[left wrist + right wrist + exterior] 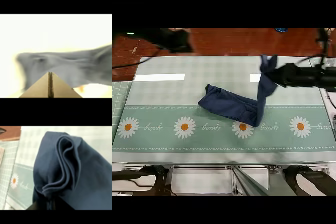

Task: Fold the shirts.

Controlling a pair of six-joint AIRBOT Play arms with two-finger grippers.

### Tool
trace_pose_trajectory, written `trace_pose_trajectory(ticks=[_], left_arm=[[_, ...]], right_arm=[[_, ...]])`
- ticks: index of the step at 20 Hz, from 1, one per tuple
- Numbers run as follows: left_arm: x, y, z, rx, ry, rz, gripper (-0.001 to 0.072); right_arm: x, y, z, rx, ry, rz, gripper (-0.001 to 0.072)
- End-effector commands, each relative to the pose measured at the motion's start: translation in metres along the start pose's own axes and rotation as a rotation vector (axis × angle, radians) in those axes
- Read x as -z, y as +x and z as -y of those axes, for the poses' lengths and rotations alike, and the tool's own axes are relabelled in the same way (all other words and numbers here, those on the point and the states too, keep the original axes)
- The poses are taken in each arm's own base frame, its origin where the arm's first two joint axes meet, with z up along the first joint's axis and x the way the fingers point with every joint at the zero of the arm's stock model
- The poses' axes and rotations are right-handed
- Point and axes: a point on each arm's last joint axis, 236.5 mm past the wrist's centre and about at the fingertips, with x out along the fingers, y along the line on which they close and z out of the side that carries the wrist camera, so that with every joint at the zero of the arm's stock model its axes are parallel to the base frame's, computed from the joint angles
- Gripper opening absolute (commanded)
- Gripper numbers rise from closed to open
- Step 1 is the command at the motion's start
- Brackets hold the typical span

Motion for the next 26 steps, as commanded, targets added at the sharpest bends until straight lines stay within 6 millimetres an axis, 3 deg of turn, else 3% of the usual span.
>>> trace_pose_trajectory(ticks=[1,3,5,8,10,11,12,13,15,17,18,19,21,23,24,26], left_arm=[[0.030,-0.100,-0.071,-0.346,-0.012,0.107,0.0028],[0.063,-0.115,-0.079,-0.387,-0.056,0.145,0.0029],[0.104,-0.110,-0.083,-0.396,-0.114,0.169,0.0029],[0.165,-0.071,-0.074,-0.305,-0.214,0.165,0.0029],[0.204,-0.038,-0.073,-0.243,-0.288,0.115,0.0029],[0.221,-0.023,-0.075,-0.225,-0.324,0.088,0.0029],[0.235,-0.008,-0.079,-0.214,-0.359,0.067,0.0029],[0.244,0.003,-0.084,-0.210,-0.388,0.062,0.0029],[0.256,0.019,-0.094,-0.217,-0.437,0.061,0.0029],[0.262,0.024,-0.097,-0.220,-0.488,0.046,0.0031],[0.262,0.025,-0.096,-0.217,-0.490,0.046,0.0030],[0.261,0.024,-0.096,-0.216,-0.490,0.047,0.0030],[0.261,0.025,-0.096,-0.216,-0.488,0.046,0.0030],[0.261,0.025,-0.095,-0.215,-0.487,0.046,0.0029],[0.261,0.025,-0.095,-0.215,-0.487,0.047,0.0029],[0.260,0.025,-0.096,-0.217,-0.486,0.053,0.0029]], right_arm=[[-0.005,0.096,-0.030,-0.071,-0.040,-0.099,0.0026],[0.006,0.147,-0.032,-0.088,-0.036,-0.168,0.0026],[0.017,0.190,-0.026,-0.088,-0.021,-0.220,0.0026],[0.034,0.239,-0.008,-0.069,0.043,-0.282,0.0026],[0.056,0.261,-0.003,-0.073,0.096,-0.335,0.0042],[0.068,0.267,-0.005,-0.083,0.114,-0.362,0.0183],[0.078,0.269,-0.008,-0.095,0.120,-0.396,0.0423],[0.085,0.266,-0.011,-0.107,0.104,-0.424,0.0411],[0.068,0.238,-0.008,-0.120,0.104,-0.440,0.0411],[0.029,0.181,0.004,-0.111,0.087,-0.412,0.0411],[0.007,0.144,0.016,-0.068,0.056,-0.383,0.0411],[-0.008,0.103,0.036,0.029,0.025,-0.357,0.0410],[-0.020,0.028,0.093,0.322,-0.001,-0.284,0.0411],[-0.008,-0.039,0.164,0.651,0.089,-0.151,0.0410],[0.007,-0.053,0.187,0.723,0.153,-0.080,0.0410],[0.046,-0.038,0.211,0.692,0.255,-0.002,0.0410]])
